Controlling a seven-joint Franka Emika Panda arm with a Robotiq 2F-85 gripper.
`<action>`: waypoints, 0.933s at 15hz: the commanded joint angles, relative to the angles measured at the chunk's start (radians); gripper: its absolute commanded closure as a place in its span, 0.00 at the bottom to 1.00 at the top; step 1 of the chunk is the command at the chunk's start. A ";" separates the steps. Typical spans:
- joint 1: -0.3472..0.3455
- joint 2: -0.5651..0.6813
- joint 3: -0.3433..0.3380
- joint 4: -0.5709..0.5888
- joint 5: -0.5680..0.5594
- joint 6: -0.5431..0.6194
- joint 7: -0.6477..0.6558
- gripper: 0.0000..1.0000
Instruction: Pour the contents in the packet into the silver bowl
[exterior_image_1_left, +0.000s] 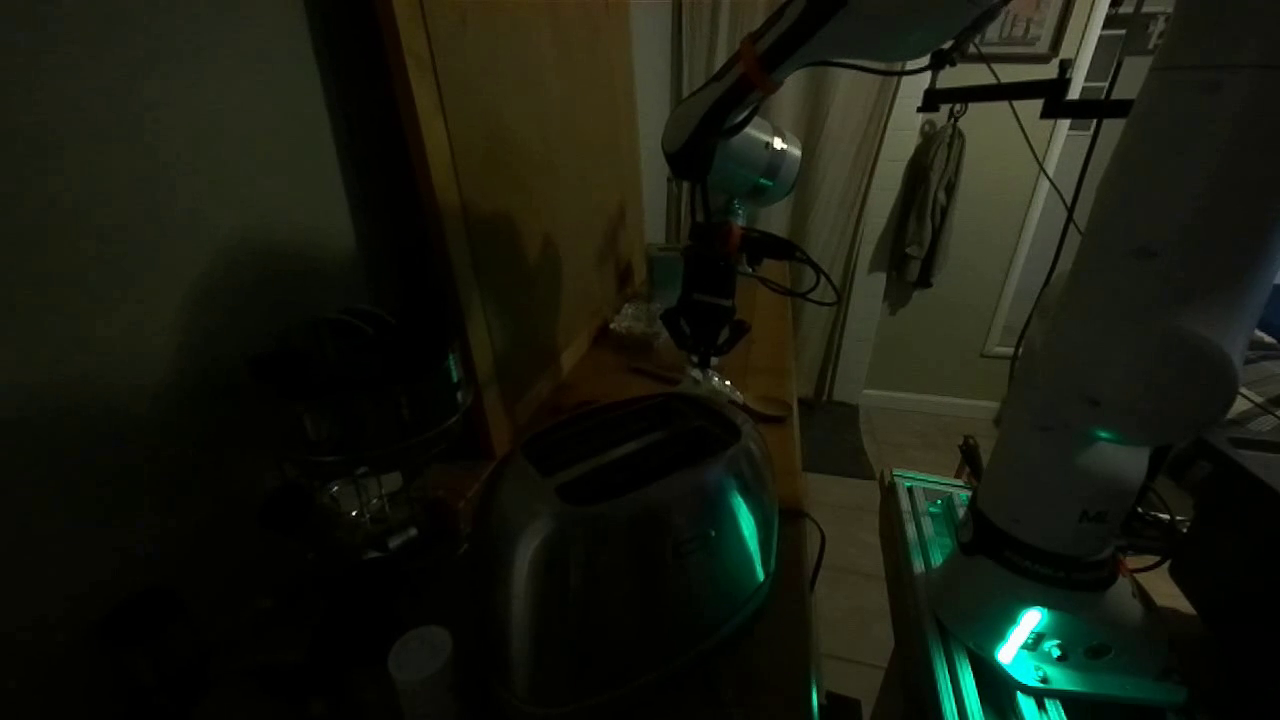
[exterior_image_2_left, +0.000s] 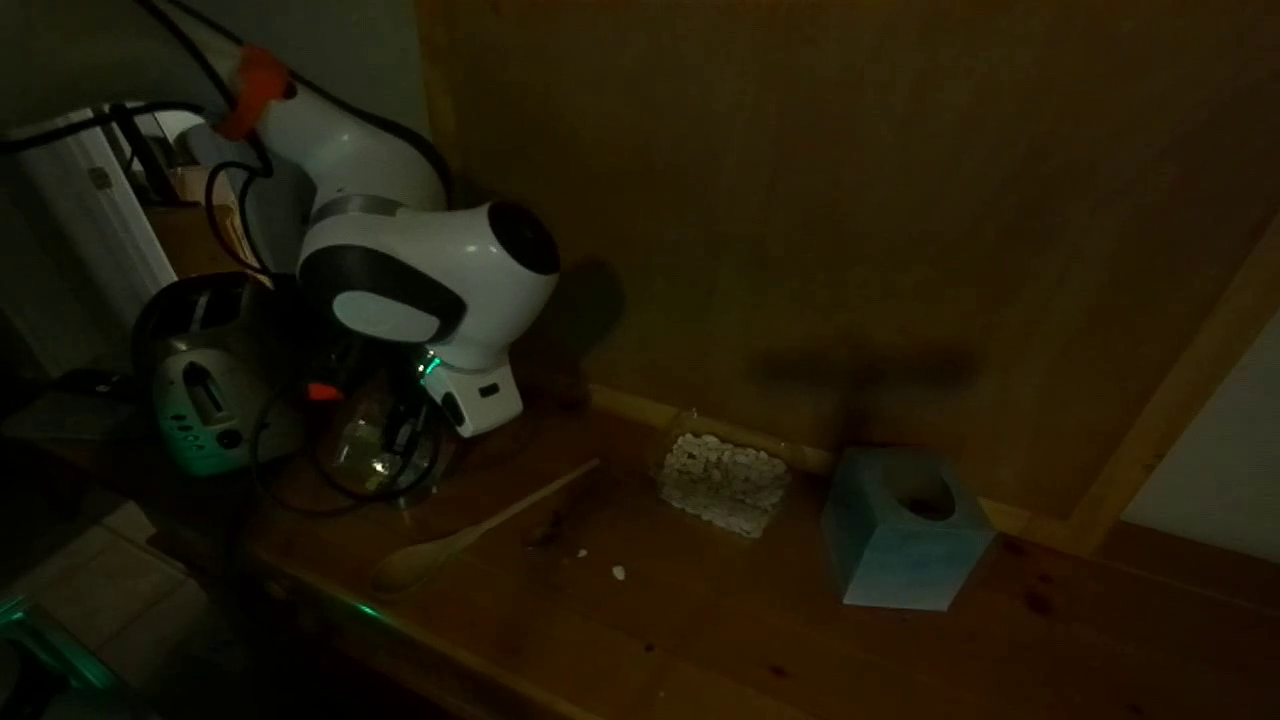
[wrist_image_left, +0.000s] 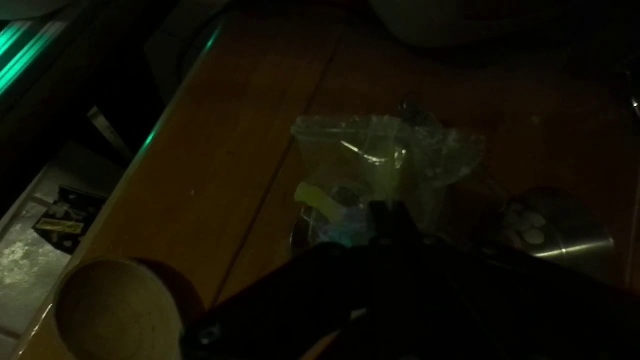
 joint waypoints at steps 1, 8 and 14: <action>-0.019 0.003 -0.011 0.034 0.052 -0.080 -0.036 0.99; -0.020 0.015 -0.009 0.052 0.052 -0.085 -0.002 0.99; -0.024 0.031 -0.015 0.072 0.060 -0.140 -0.023 0.99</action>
